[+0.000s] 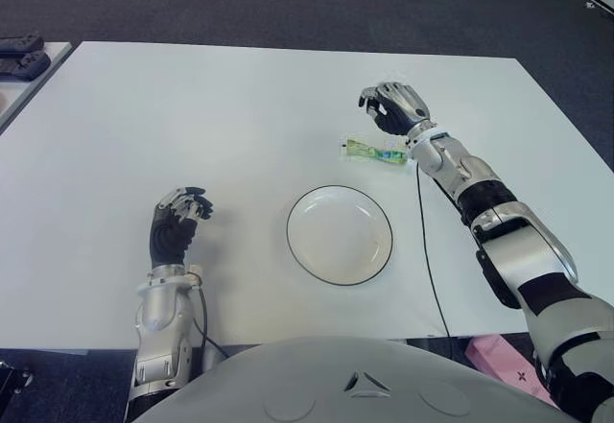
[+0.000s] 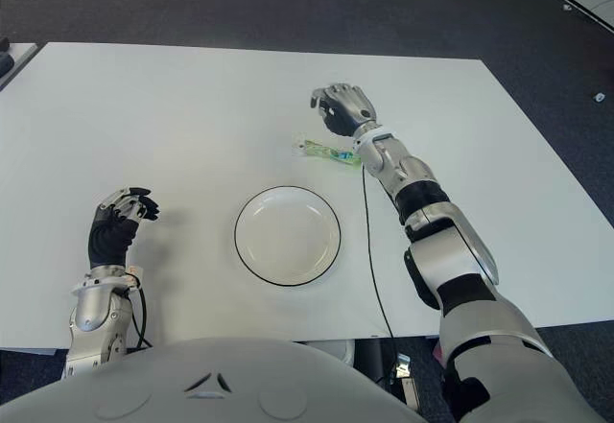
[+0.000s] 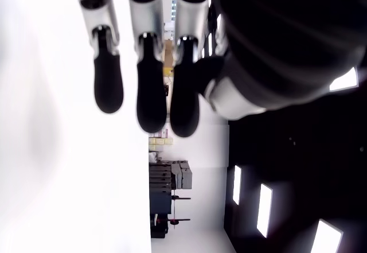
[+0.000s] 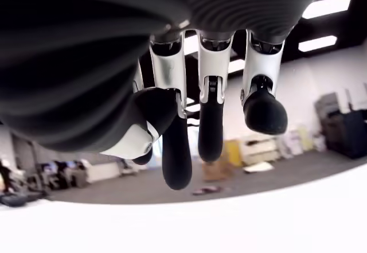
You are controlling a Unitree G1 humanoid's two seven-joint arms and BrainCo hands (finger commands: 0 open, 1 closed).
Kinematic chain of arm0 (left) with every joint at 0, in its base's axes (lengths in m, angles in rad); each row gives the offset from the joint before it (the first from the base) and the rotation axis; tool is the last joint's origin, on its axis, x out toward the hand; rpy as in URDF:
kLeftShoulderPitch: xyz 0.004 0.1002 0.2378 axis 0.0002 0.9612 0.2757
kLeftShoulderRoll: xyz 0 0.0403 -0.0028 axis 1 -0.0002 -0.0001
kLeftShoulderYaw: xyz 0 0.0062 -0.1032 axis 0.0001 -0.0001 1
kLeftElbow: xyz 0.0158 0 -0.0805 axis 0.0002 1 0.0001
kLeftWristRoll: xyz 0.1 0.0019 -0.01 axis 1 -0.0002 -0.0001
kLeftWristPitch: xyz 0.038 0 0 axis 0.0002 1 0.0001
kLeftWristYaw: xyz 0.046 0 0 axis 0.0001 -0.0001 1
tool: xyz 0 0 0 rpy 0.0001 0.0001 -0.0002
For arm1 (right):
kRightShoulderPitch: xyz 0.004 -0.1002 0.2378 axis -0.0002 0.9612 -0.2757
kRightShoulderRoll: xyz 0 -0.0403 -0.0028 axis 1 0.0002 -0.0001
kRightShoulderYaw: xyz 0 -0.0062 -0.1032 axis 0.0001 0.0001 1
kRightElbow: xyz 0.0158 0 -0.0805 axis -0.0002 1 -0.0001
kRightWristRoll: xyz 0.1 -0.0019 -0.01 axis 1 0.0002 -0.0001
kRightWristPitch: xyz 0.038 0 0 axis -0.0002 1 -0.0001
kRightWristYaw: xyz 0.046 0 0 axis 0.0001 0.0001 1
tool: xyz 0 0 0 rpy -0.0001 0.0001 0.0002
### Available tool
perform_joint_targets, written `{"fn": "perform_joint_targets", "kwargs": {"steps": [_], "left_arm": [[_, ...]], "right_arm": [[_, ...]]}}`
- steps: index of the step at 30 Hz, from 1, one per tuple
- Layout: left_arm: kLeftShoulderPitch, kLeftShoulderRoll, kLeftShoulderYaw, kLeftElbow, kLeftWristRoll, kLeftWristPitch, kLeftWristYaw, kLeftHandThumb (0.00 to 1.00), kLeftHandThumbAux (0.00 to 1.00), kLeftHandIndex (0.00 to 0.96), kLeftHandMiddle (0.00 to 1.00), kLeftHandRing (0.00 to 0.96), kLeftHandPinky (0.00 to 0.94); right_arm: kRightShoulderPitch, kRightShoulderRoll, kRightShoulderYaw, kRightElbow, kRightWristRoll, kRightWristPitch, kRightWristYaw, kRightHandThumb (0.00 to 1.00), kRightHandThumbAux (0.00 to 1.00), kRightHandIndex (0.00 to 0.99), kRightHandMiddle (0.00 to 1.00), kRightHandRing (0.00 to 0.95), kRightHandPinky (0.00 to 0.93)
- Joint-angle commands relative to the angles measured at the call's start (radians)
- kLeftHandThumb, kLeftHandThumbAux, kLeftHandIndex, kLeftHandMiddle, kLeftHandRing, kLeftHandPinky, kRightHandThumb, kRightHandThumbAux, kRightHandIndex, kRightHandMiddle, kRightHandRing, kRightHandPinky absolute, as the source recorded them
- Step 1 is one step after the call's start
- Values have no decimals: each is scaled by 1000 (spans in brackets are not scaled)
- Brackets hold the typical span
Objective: Put the toothpaste on the table into the plate.
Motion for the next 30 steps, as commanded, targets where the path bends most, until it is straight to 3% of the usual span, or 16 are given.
{"fn": "perform_joint_targets", "kwargs": {"steps": [1,6,8,10,12,13,16,19,24,30], "left_arm": [[-5,1,-6,15,-15,8,-18,706,720,437,566,563,549],[-1,8,-2,20,-30,8,-34,707,720,437,574,574,580],[-9,-7,-4,12,-17,27,-8,707,720,437,572,571,574],[-14,-15,-6,9,-9,36,6,706,720,437,564,559,549],[-16,-22,-15,16,14,13,18,706,720,437,562,557,543],[-18,-25,-17,19,21,8,22,706,720,437,561,557,542],[-18,-30,-17,20,28,1,25,706,720,437,554,549,529],[-17,-34,-19,18,29,-3,26,706,721,437,550,544,519],[-16,-33,-22,20,25,-16,16,705,721,437,554,556,544],[-15,-31,-22,21,18,-16,14,705,721,437,558,563,537]], "right_arm": [[82,-32,-11,-170,21,-17,104,848,681,393,535,831,756],[131,-44,-32,-325,55,-21,213,848,680,397,536,821,723],[66,-43,-19,-110,20,-98,121,848,680,396,536,822,710],[30,-40,-15,3,0,-139,72,848,681,395,536,827,692],[188,-35,-19,-390,31,-89,192,848,681,395,538,829,695],[196,-39,-21,-422,42,-104,211,849,680,395,539,829,698],[172,-49,-25,-388,56,-146,224,849,680,395,544,845,782],[209,-47,-25,-469,59,-149,261,850,680,397,549,857,830],[276,-49,-23,-558,57,-173,309,852,679,399,553,866,851],[342,-72,-10,-594,46,-265,338,853,678,400,552,870,874]]}}
